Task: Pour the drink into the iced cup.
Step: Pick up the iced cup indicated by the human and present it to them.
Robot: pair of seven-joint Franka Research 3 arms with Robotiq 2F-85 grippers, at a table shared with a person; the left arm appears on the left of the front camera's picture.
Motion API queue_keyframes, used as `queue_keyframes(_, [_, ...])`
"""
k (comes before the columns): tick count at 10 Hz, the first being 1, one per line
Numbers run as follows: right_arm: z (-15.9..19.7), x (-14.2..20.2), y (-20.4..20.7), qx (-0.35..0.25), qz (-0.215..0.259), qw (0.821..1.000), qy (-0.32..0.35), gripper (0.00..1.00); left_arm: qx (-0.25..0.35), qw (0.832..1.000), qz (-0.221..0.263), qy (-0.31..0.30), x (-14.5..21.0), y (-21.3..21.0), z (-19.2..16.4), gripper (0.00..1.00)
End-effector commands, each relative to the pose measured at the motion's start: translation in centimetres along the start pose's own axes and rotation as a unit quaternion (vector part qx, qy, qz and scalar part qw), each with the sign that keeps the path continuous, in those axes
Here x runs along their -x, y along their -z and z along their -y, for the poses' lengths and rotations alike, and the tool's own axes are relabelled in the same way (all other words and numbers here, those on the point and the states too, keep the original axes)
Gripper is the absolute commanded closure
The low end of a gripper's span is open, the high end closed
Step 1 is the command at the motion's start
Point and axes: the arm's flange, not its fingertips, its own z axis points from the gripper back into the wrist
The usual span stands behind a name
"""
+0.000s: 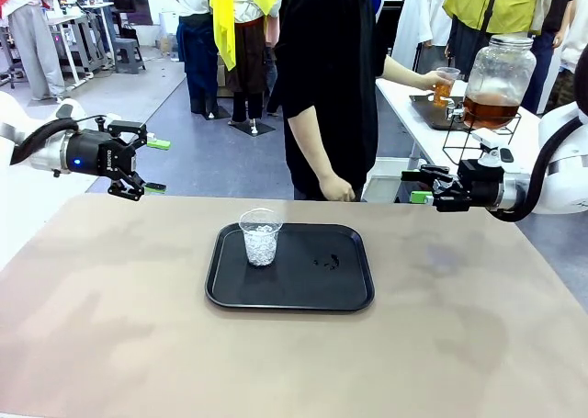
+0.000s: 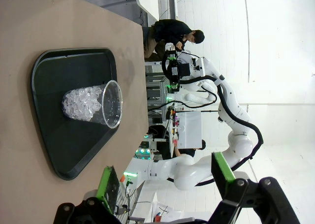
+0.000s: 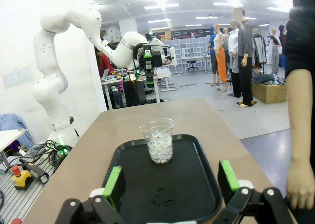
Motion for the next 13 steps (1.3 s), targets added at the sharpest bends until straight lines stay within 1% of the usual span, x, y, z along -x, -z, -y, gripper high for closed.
queue_keyframes(1, [0.19, -0.3, -0.02, -0.001, 0.0, 1.0, -0.004, 0.0, -0.001, 1.0, 0.002, 0.001, 0.15, 0.01, 0.17, 0.0])
queue_keyframes(13, [0.19, -0.3, -0.02, -0.001, 0.0, 1.0, -0.004, 0.0, -0.001, 1.0, 0.002, 0.001, 0.15, 0.01, 0.17, 0.0])
